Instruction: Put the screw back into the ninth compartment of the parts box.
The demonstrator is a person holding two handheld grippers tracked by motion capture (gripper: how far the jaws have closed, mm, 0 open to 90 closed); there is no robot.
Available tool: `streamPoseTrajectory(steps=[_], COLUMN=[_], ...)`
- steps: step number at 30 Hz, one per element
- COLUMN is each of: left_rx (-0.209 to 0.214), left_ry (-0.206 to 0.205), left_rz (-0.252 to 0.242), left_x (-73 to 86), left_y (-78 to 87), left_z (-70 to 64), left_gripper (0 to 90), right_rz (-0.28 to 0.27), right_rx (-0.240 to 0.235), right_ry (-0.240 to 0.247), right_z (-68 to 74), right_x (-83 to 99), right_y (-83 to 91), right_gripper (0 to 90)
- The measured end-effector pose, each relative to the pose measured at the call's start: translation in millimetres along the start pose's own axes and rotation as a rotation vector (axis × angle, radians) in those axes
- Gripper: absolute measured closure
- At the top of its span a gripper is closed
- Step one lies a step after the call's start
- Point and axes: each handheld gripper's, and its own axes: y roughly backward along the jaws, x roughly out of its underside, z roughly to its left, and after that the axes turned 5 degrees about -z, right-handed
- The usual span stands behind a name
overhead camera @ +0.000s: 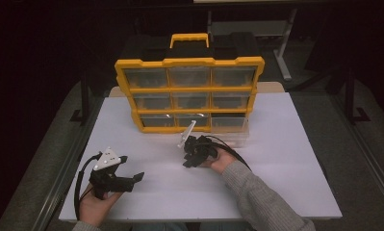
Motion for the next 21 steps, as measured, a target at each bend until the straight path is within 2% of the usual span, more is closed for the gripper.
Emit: streamPoseTrajectory(steps=[2, 3, 4, 5, 6, 7, 10, 18, 21], left_rx=[0.003, 0.004, 0.003, 0.001, 0.001, 0.001, 0.003, -0.002, 0.002], left_ry=[0.003, 0.000, 0.001, -0.002, -0.001, 0.018, 0.003, 0.007, 0.007], left_rz=[0.004, 0.003, -0.002, -0.003, -0.002, -0.012, 0.005, -0.004, -0.001], left_x=[0.0, -0.2, -0.1, -0.3, -0.2, 0.2, 0.2, -0.6, -0.5], left_y=[-0.4, -0.2, -0.2, -0.2, -0.2, -1.0, -0.7, 1.9, 1.1], left_z=[-0.4, -0.2, -0.3, 0.0, 0.3, -0.7, 1.3, 1.0, 0.8], left_gripper=[14.7, 14.7, 14.7, 14.7, 14.7, 14.7, 14.7, 14.7, 14.7], right_rz=[0.001, 0.036, 0.036, 0.017, 0.015, 0.017, 0.023, 0.036, 0.042], right_rx=[-0.004, 0.002, 0.002, -0.004, -0.009, -0.009, -0.011, -0.021, -0.019], right_ry=[0.010, -0.026, -0.026, 0.012, 0.015, 0.012, 0.001, 0.004, 0.010], right_z=[-0.1, 2.7, 2.7, 0.4, 0.1, -0.1, -1.5, -2.9, -2.5], right_x=[-1.8, -3.4, -3.4, -4.0, -4.2, -4.3, -4.7, -8.2, -10.1], right_y=[-1.3, -0.3, -0.3, -2.3, -3.2, -3.3, -3.4, -4.5, -5.7], right_gripper=[68.4, 71.8, 71.8, 72.5, 73.9, 74.9, 78.3, 75.1, 77.9])
